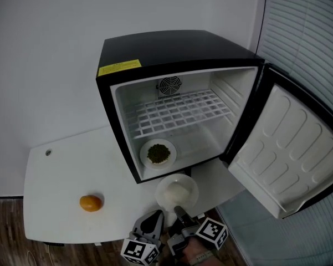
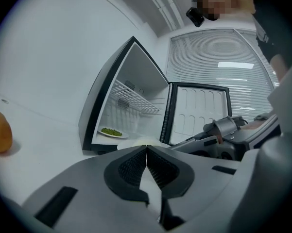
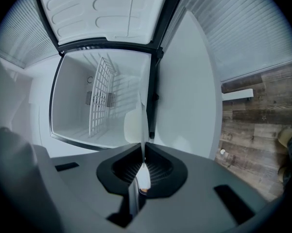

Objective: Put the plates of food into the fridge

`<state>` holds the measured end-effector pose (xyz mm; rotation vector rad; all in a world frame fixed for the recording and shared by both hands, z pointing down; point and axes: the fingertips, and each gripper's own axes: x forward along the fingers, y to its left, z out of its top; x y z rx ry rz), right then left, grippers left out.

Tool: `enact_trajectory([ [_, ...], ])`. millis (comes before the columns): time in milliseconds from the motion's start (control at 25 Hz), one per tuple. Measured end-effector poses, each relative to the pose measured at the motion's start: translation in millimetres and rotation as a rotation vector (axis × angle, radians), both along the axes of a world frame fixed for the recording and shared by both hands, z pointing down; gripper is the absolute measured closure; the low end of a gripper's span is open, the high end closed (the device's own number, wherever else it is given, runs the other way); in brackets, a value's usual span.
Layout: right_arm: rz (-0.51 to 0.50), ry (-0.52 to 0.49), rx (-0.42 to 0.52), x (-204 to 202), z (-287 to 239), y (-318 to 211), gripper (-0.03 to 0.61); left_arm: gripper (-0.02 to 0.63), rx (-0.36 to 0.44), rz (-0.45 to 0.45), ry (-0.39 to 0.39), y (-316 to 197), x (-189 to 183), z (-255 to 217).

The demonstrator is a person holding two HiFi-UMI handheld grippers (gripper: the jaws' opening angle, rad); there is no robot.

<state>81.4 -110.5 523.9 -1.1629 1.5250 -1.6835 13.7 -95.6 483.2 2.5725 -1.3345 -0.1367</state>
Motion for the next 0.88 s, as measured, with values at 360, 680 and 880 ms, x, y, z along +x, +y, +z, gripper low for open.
enact_trajectory([
  [360,0.018,0.099,0.005,35,-9,-37,0.561,0.606,0.025,0.019,-0.011,-40,37,-11],
  [680,0.036,0.129,0.032,57,-21,-65,0.561,0.606,0.044,0.040,-0.021,-58,61,-20],
  [880,0.066,0.111,0.032,65,-24,-84,0.561,0.605,0.043,0.056,-0.024,-69,70,-22],
])
